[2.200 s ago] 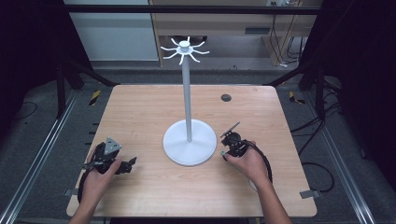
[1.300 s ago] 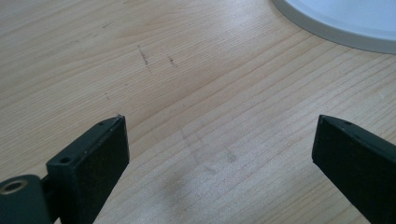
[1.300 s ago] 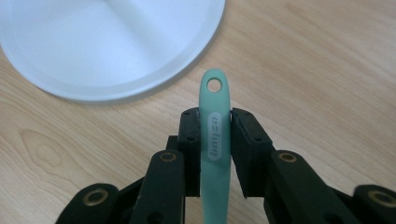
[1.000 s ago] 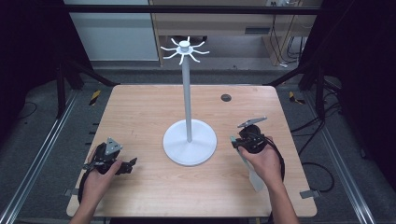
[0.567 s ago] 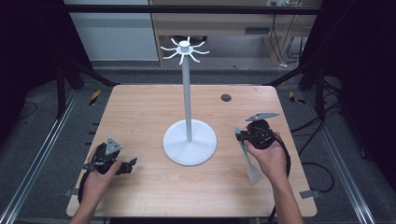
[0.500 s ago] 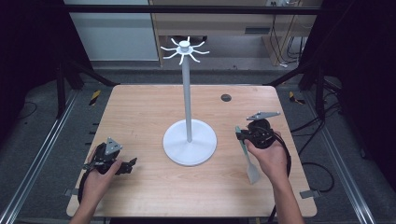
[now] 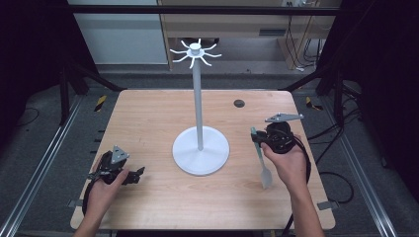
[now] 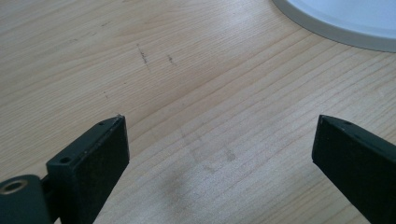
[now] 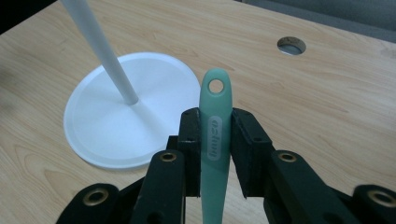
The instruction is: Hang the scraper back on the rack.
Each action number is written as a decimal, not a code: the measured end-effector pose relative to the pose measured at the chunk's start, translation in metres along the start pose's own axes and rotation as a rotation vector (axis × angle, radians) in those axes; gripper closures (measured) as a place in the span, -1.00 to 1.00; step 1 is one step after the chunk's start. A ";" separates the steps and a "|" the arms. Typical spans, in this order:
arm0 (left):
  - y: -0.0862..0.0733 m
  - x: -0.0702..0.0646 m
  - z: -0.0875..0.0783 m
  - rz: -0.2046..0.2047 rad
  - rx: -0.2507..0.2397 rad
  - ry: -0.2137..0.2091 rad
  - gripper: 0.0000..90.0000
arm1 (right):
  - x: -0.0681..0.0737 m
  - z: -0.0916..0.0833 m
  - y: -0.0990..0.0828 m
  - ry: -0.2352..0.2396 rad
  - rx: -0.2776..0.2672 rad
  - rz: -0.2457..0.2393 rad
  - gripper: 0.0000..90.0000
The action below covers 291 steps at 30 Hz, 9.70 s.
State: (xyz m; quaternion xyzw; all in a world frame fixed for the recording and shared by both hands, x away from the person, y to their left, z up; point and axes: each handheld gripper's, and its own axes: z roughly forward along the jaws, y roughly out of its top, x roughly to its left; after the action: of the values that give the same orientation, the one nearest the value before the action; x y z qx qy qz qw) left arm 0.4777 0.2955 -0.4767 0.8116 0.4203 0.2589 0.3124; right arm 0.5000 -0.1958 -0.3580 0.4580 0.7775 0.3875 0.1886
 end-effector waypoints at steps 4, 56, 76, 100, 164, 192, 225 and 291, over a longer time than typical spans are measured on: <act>0.000 0.000 0.000 0.000 0.001 -0.002 -0.92 | 0.003 -0.003 0.003 0.002 -0.031 -0.002 0.66; 0.000 0.000 0.000 0.003 0.003 -0.007 -0.92 | 0.059 -0.041 0.079 0.050 -0.327 -0.075 0.66; 0.000 -0.001 0.000 0.004 0.004 -0.008 -0.92 | 0.079 -0.052 0.106 0.080 -0.385 -0.103 0.66; 0.000 0.000 0.000 0.003 0.005 -0.008 -0.92 | 0.097 -0.074 0.126 0.124 -0.474 -0.121 0.66; 0.000 -0.002 0.001 0.000 0.001 -0.010 -0.92 | 0.106 -0.064 0.155 0.150 -0.479 -0.126 0.65; 0.000 -0.002 0.002 0.003 0.003 -0.014 -0.92 | 0.103 -0.067 0.154 0.155 -0.479 -0.106 0.58; 0.000 -0.001 0.001 0.006 0.011 -0.012 -0.92 | 0.070 -0.064 0.112 0.048 -0.385 -0.083 0.44; 0.002 -0.004 0.000 0.016 -0.031 -0.037 -0.93 | -0.001 0.049 -0.091 -0.130 -0.057 0.149 -0.64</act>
State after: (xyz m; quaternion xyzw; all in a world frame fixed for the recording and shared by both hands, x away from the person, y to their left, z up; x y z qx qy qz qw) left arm 0.4771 0.2910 -0.4759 0.8147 0.4038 0.2530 0.3304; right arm 0.4807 -0.2006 -0.4594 0.5332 0.7161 0.3917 0.2225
